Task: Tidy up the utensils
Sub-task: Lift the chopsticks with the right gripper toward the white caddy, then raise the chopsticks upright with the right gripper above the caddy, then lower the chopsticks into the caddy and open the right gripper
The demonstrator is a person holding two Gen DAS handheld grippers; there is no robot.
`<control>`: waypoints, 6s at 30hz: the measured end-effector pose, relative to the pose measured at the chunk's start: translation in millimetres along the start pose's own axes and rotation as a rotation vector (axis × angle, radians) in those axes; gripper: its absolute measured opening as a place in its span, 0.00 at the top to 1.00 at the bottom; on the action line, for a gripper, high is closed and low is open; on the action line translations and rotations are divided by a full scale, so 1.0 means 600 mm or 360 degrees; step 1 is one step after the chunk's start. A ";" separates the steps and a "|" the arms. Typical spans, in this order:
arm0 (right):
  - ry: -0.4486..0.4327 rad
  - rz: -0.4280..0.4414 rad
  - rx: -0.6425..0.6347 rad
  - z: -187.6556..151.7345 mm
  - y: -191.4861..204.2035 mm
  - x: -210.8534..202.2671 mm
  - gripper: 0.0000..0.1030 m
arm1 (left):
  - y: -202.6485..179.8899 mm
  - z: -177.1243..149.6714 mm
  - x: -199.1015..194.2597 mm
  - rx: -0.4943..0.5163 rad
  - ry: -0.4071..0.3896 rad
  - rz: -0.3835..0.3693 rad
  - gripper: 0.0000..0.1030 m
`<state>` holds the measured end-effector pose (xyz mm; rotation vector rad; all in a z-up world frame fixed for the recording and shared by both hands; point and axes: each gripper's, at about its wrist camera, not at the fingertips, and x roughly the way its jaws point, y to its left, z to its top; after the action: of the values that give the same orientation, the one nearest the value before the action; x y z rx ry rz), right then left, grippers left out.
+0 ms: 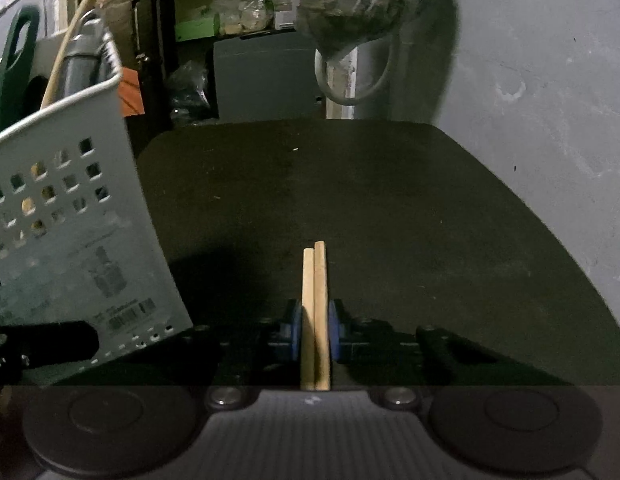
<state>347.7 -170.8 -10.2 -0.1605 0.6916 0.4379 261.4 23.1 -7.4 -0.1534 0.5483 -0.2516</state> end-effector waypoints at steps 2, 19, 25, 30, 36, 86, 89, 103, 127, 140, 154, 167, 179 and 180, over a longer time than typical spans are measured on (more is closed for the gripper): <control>0.0009 0.0014 -0.0003 0.001 0.001 -0.001 0.84 | 0.000 0.000 0.001 0.0002 0.0001 0.0000 0.20; 0.0313 0.0162 -0.0072 0.041 -0.018 -0.003 0.85 | -0.002 0.000 0.006 -0.0009 -0.0004 -0.0009 0.19; 0.0385 0.0177 -0.0027 0.062 -0.024 0.003 0.87 | 0.001 -0.001 0.006 -0.0013 -0.0010 -0.0022 0.19; 0.0211 0.0270 0.0285 0.042 -0.074 -0.012 0.86 | 0.006 -0.002 0.003 -0.0018 -0.0011 -0.0021 0.20; -0.0227 0.0408 0.0480 0.006 -0.094 -0.077 0.86 | 0.006 -0.001 0.006 -0.0007 -0.0009 -0.0018 0.20; -0.1455 0.0842 0.0254 0.152 0.015 -0.251 0.85 | -0.001 -0.002 0.004 -0.0009 -0.0006 -0.0015 0.19; -0.1469 0.0845 0.0252 0.157 0.028 -0.240 0.85 | -0.001 -0.002 0.004 -0.0009 -0.0006 -0.0015 0.19; -0.1358 0.0845 0.0344 0.145 0.038 -0.169 0.85 | -0.001 -0.002 0.004 -0.0009 -0.0006 -0.0017 0.20; -0.1283 0.0808 0.0338 0.093 0.041 -0.132 0.84 | 0.000 -0.002 0.003 -0.0002 -0.0005 -0.0016 0.20; -0.1154 0.0715 0.0183 0.062 0.052 -0.148 0.83 | -0.001 -0.002 0.003 -0.0002 -0.0006 -0.0016 0.20; -0.1112 0.0663 0.0106 0.039 0.061 -0.166 0.53 | 0.000 -0.003 0.002 -0.0002 -0.0006 -0.0014 0.20; -0.1109 0.0659 0.0127 0.024 0.052 -0.175 0.23 | 0.002 -0.002 -0.002 -0.0018 -0.0009 -0.0004 0.20; -0.1144 0.0601 0.0196 -0.005 0.042 -0.198 0.02 | -0.002 -0.005 -0.012 -0.0054 -0.0041 0.0039 0.04; -0.1145 0.0595 0.0201 -0.008 0.041 -0.201 0.01 | -0.002 -0.005 -0.015 -0.0058 -0.0050 0.0044 0.03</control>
<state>251.7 -190.5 64.3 0.2463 0.0317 0.7551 252.0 24.2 -5.0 -0.1849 0.5236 -0.2119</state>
